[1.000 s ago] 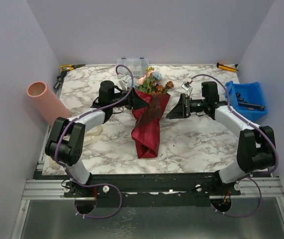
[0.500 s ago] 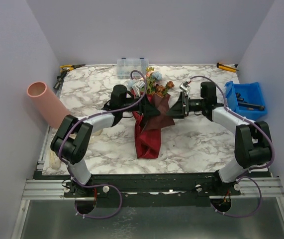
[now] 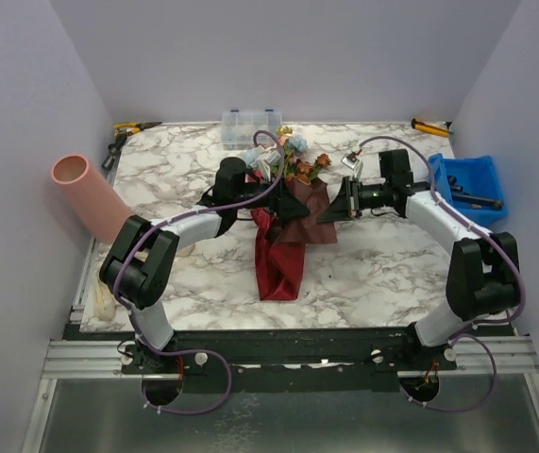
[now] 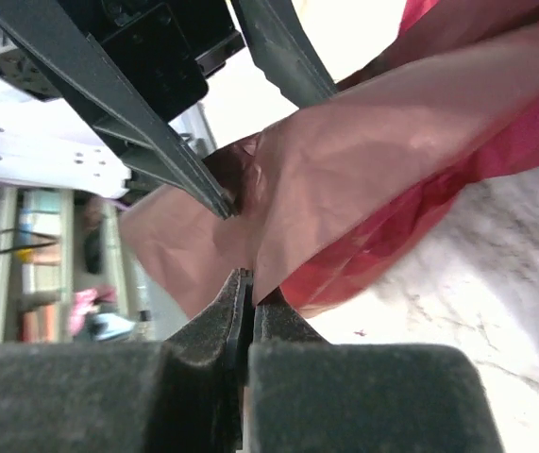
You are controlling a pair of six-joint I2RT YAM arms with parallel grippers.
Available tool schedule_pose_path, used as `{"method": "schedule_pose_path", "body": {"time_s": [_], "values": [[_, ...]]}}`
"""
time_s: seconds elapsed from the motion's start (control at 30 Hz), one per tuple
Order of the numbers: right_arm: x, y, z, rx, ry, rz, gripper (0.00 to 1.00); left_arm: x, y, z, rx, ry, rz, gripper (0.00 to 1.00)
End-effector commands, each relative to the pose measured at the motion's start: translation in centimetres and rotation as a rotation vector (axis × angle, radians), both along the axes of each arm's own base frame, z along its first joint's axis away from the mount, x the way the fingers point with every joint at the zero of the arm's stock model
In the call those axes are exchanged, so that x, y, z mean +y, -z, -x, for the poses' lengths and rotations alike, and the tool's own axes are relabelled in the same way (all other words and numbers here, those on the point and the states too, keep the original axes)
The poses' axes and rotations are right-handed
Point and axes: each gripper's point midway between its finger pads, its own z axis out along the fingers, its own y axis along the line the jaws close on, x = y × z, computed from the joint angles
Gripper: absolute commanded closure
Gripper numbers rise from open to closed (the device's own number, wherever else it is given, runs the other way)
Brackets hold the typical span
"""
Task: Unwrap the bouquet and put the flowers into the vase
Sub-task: Unfold the wrapping paper at the center of the board.
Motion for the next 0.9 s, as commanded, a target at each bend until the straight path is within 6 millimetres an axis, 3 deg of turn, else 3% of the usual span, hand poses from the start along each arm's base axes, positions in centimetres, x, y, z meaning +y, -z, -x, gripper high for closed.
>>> {"method": "schedule_pose_path", "body": {"time_s": [0.0,0.23,0.4,0.57,0.67,0.87], "values": [[-2.7,0.5,1.0,-0.159,-0.015,0.251,1.00,1.5,-1.9,-2.0,-0.153,-0.076,-0.028,0.34],[-9.7,4.5,0.6,-0.327,0.085,0.708,1.00,2.9,0.3,-3.6,-0.153,-0.106,-0.091,0.34],[-13.2,6.0,1.6,-0.362,0.084,0.898,1.00,2.3,3.4,-3.4,-0.098,-0.074,-0.148,0.36],[-17.5,8.8,2.4,-0.382,0.076,1.120,1.00,0.5,5.9,-2.6,-0.173,-0.044,-0.291,0.39],[-18.4,10.1,3.2,-0.351,0.040,1.171,1.00,-0.1,7.9,-2.6,-0.207,-0.047,-0.406,0.44],[-20.3,13.0,3.3,-0.313,0.002,1.275,1.00,0.7,12.5,-3.6,-0.143,-0.083,-0.554,0.62]]}}
